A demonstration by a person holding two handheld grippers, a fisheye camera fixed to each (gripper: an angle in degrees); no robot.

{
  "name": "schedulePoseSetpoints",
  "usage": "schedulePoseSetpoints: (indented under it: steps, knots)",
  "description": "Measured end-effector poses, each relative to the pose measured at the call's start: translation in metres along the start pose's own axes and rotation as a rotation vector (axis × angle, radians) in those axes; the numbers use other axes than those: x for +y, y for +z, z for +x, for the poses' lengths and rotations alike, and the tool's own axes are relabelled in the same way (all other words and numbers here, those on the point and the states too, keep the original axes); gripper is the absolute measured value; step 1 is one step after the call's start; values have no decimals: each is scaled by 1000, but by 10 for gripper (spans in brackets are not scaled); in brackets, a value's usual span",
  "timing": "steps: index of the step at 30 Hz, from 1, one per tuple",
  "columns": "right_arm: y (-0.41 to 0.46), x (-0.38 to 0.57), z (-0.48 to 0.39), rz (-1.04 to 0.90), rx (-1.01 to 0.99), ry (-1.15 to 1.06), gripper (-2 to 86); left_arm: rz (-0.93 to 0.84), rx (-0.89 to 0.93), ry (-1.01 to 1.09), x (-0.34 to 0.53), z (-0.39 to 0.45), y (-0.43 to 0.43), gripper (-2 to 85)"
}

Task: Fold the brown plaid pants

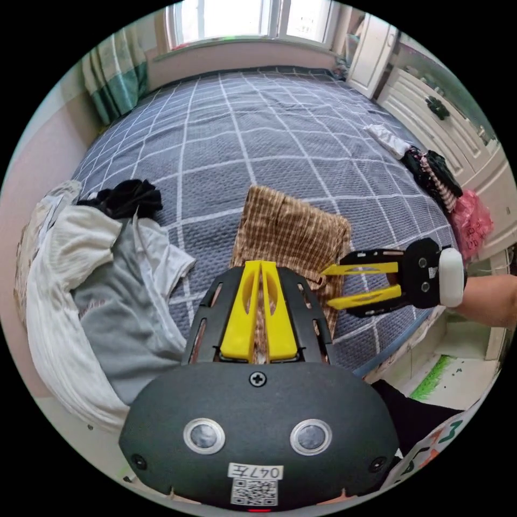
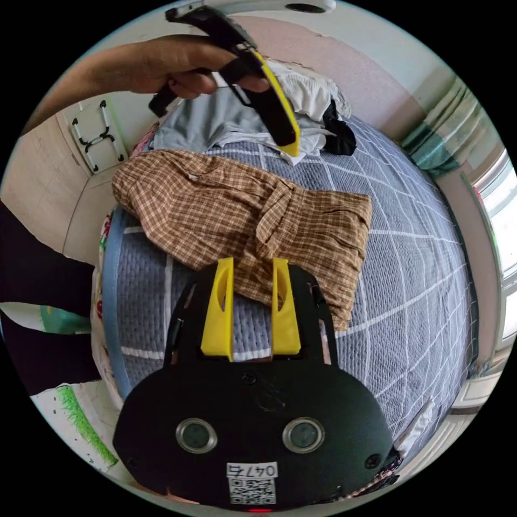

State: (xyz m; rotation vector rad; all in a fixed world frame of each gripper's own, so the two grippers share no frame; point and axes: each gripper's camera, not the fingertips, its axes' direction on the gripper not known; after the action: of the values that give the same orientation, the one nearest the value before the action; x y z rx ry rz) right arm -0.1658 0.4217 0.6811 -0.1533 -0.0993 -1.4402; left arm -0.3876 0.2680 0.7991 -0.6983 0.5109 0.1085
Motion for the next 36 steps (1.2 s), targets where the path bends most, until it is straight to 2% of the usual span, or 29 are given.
schedulePoseSetpoints:
  steps: [2, 4, 7, 9, 13, 15, 16, 18, 23, 27, 29, 32, 36]
  knots:
    - [-14, 3, -3, 5, -20, 9, 56, 72, 107, 67, -21, 1, -1, -8]
    - [-44, 10, -3, 81, 1, 66, 37, 104, 130, 110, -41, 4, 4, -8]
    - [-69, 17, 10, 118, 153, 184, 21, 51, 51, 194, -74, 13, 29, -8]
    - [-65, 20, 26, 91, 227, 263, 20, 37, 69, 235, -86, 15, 45, -8]
    - [-25, 32, 56, 21, 160, 361, 21, -26, -4, 290, -97, 16, 89, -8]
    - [-1, 46, 59, -37, 137, 392, 21, -86, 43, 272, -96, 11, 115, -8]
    - [3, 57, 61, 0, 108, 439, 21, -37, 93, 222, -94, 2, 116, -8]
    - [-7, 61, 63, 18, 98, 461, 20, -66, 155, 157, -96, -10, 112, -8]
    - [-65, 59, 45, 175, 149, 461, 14, 15, 48, 43, -73, -28, 52, -8]
    - [-49, 49, 23, 81, 83, 366, 13, -38, 30, 38, -57, -29, 64, -8]
    - [-26, 51, 16, -23, 43, 346, 15, -143, 44, 47, -53, -28, 94, -8]
    - [-48, 59, 23, 57, 54, 422, 26, -80, 38, 12, -47, -32, 73, -8]
    - [-93, 92, 55, 146, 159, 716, 58, 48, 65, -36, -21, -32, 26, -8]
